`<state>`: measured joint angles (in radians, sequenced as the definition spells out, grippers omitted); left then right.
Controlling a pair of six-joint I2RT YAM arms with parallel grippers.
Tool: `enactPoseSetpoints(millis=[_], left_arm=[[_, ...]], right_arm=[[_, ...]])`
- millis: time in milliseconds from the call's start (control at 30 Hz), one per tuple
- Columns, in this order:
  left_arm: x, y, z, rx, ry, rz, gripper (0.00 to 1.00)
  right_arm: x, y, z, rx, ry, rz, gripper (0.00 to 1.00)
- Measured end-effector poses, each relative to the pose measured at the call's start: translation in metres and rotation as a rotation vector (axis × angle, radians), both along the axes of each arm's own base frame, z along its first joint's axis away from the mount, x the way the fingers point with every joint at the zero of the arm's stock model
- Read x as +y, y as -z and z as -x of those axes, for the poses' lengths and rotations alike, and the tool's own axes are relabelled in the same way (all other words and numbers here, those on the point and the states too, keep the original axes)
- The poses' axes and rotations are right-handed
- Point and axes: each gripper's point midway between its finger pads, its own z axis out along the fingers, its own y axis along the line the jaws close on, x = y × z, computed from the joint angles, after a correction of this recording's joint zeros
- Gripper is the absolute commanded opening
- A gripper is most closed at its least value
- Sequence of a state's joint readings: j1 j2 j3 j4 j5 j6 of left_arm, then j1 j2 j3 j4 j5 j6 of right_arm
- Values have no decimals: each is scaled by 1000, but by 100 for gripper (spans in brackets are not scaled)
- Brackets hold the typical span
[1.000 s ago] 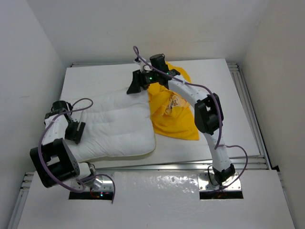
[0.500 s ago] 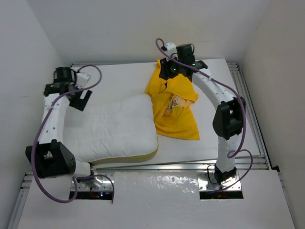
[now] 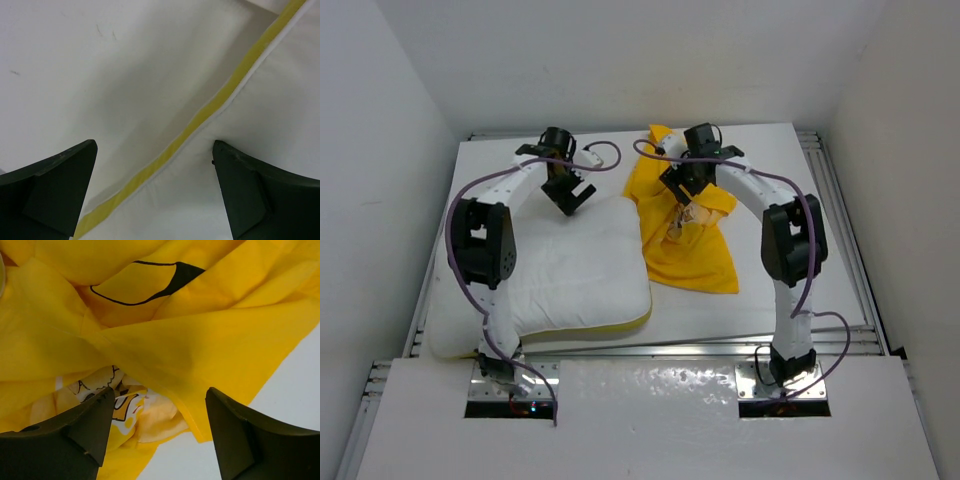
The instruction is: Put the pillow into the pillowcase
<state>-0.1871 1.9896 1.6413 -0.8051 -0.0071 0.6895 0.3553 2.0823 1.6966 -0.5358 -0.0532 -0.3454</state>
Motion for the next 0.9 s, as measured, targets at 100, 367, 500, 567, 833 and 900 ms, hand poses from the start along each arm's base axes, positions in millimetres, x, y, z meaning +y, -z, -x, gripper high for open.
enactPoseSetpoints(millis=[100,367,500,567,833,900], left_arm=[[-7,3,-1,3,43,26,100],[-24,43,30,111,127,15,90],[-30,44,35,128,147,37,84],[-33,44,38,141,159,54,74],[-43,32,54,189,204,106,85],[-44,22,51,174,200,109,92]], right_arm=[[-1,13,0,15,-20,25,71],[8,31,-20,-3,-17,43,59],[6,36,-31,-41,25,74,44],[5,39,-36,-53,41,98,14],[-6,43,-42,-87,113,146,0],[-10,40,-39,-95,124,158,0]])
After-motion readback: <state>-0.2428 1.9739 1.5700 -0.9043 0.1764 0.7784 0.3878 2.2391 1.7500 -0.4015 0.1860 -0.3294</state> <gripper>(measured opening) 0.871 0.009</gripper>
